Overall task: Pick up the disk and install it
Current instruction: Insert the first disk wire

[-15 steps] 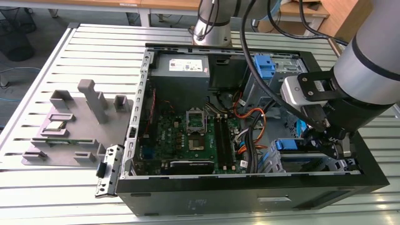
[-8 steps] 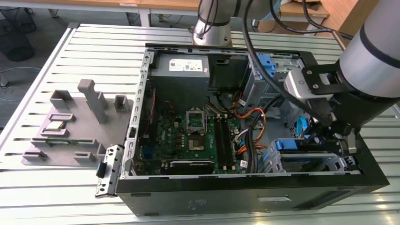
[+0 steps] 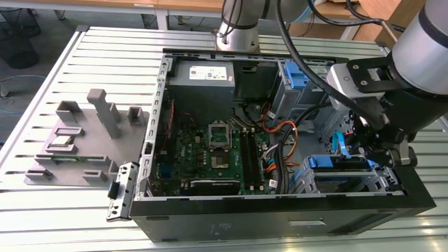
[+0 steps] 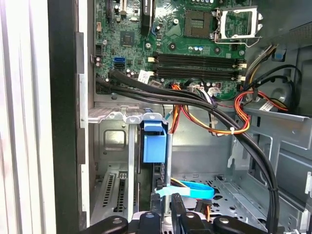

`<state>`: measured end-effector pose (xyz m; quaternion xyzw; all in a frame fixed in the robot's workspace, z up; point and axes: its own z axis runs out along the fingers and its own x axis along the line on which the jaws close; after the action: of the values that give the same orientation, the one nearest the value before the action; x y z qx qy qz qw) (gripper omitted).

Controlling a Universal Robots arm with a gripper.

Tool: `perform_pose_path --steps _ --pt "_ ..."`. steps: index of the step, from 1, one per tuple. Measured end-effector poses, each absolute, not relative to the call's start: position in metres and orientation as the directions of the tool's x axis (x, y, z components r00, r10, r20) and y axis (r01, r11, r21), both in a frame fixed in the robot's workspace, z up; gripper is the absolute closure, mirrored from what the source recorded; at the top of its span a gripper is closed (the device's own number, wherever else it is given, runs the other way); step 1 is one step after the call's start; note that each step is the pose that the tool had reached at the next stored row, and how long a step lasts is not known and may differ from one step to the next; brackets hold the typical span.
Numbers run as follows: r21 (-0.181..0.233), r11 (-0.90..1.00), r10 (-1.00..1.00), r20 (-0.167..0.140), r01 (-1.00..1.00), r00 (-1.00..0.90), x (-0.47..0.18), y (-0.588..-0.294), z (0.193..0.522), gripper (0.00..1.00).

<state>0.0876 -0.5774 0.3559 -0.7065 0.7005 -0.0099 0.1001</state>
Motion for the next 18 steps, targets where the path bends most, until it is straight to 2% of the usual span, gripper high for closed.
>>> perform_pose_path --steps 5,8,14,18 --pt "-0.149 0.001 -0.992 -0.126 -0.989 0.018 0.0877 -0.5773 0.3558 0.77" --pt "-0.112 0.002 -0.992 -0.128 -0.994 0.013 0.0876 -0.5774 0.3548 0.77" --pt "-0.010 0.002 -0.992 -0.129 -1.000 0.000 0.0877 -0.5773 0.3536 0.77" --pt "0.000 0.002 -0.992 -0.129 -1.000 -0.002 0.0876 -0.5773 0.3535 0.77"
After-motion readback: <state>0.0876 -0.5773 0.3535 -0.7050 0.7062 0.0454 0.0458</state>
